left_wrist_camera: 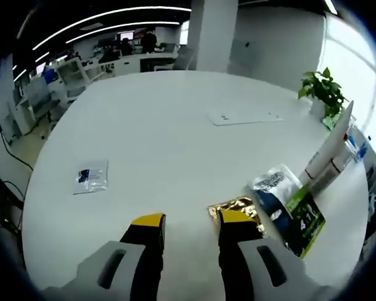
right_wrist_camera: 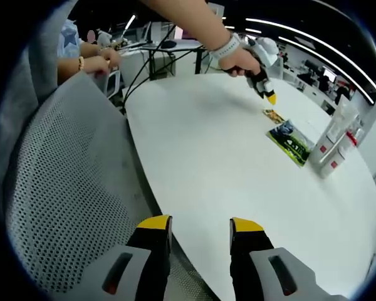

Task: Arrange the skincare products in the storage area until every visible bottle or jar stands upright without overlapping.

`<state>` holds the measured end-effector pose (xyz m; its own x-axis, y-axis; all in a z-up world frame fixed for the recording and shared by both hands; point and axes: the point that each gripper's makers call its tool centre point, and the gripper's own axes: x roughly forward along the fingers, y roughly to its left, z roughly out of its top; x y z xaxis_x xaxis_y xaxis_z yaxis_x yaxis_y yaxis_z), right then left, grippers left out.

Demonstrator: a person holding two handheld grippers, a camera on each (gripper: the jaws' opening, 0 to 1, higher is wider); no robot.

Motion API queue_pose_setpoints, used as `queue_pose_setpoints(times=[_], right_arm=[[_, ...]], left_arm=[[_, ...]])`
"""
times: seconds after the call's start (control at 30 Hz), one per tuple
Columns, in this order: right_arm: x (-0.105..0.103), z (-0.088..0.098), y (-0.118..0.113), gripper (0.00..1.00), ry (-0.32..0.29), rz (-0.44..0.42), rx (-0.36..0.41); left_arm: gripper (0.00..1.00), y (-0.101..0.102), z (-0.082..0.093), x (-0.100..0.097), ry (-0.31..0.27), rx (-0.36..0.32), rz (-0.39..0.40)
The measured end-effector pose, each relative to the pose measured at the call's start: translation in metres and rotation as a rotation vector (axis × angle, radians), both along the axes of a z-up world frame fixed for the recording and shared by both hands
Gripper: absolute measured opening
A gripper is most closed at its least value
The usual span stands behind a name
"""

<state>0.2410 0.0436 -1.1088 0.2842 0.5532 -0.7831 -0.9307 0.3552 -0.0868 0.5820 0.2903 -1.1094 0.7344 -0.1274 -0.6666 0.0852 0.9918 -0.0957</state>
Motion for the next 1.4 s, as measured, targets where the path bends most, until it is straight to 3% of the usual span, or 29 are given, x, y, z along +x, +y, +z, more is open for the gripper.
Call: queue_pose_setpoints(times=[0.17, 0.27, 0.4, 0.67, 0.93, 1.07, 1.23, 1.4], right_arm=[[-0.001, 0.0, 0.0, 0.35, -0.003, 0.005, -0.002], [0.0, 0.0, 0.0, 0.35, 0.002, 0.0, -0.001], [-0.001, 0.001, 0.0, 0.35, 0.002, -0.001, 0.003], [-0.003, -0.002, -0.001, 0.35, 0.029, -0.003, -0.004], [-0.003, -0.005, -0.002, 0.34, 0.052, -0.01, -0.011], [-0.004, -0.007, -0.003, 0.34, 0.062, -0.012, -0.015], [-0.005, -0.007, -0.002, 0.34, 0.064, -0.007, -0.017], [-0.005, -0.007, -0.002, 0.34, 0.062, -0.007, -0.015]], left_arm=[[0.51, 0.048, 0.005, 0.019, -0.05, 0.021, 0.14], [0.59, 0.072, 0.002, 0.028, -0.049, 0.014, 0.199], [0.67, 0.104, -0.007, 0.033, -0.021, 0.058, 0.257], [0.66, 0.135, -0.02, 0.055, -0.008, 0.122, 0.242], [0.61, 0.143, -0.034, 0.065, 0.022, 0.159, 0.204], [0.55, 0.141, -0.038, 0.067, 0.015, 0.101, 0.222], [0.37, 0.131, -0.038, 0.067, 0.018, 0.087, 0.175], [0.36, 0.133, -0.038, 0.065, 0.024, 0.082, 0.178]])
